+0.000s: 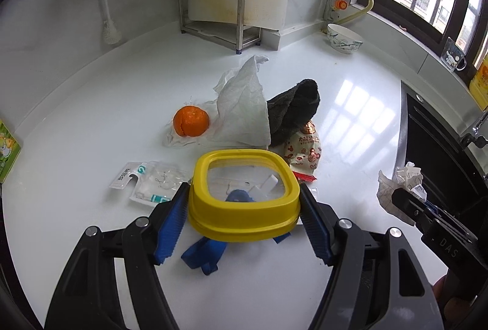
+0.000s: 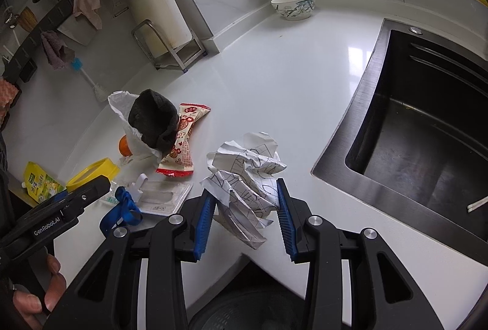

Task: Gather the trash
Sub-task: 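Lift container and paper and carry both toward the grey bin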

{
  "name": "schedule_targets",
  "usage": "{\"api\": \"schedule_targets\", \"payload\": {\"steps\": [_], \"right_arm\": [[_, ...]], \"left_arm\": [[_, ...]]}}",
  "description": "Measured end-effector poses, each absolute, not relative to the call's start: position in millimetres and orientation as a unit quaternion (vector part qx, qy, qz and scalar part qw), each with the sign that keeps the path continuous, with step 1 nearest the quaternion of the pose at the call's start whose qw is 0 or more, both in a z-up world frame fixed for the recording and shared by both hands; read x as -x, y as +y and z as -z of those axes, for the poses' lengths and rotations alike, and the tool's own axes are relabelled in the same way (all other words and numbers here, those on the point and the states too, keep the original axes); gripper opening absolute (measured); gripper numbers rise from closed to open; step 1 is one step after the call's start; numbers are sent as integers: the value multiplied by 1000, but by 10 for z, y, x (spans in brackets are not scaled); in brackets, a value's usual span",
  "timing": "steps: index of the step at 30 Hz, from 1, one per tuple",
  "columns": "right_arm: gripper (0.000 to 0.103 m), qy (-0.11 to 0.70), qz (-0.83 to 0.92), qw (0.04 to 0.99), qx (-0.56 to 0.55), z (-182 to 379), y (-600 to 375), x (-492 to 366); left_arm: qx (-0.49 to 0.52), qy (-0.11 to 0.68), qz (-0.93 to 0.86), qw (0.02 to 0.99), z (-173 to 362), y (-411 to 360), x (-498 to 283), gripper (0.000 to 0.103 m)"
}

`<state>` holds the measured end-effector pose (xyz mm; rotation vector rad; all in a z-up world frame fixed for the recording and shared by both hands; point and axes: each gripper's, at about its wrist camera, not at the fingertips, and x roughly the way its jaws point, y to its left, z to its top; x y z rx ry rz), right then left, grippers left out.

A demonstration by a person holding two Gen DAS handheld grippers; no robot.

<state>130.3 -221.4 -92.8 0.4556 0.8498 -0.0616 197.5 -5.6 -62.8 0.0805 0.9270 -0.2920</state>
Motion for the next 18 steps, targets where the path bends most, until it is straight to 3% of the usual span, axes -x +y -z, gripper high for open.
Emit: {"api": "schedule_targets", "payload": {"steps": [18], "right_arm": [[38, 420, -21, 891, -172, 678, -2210, -123]], "left_arm": [[-40, 439, 139, 887, 446, -381, -655, 68]]}}
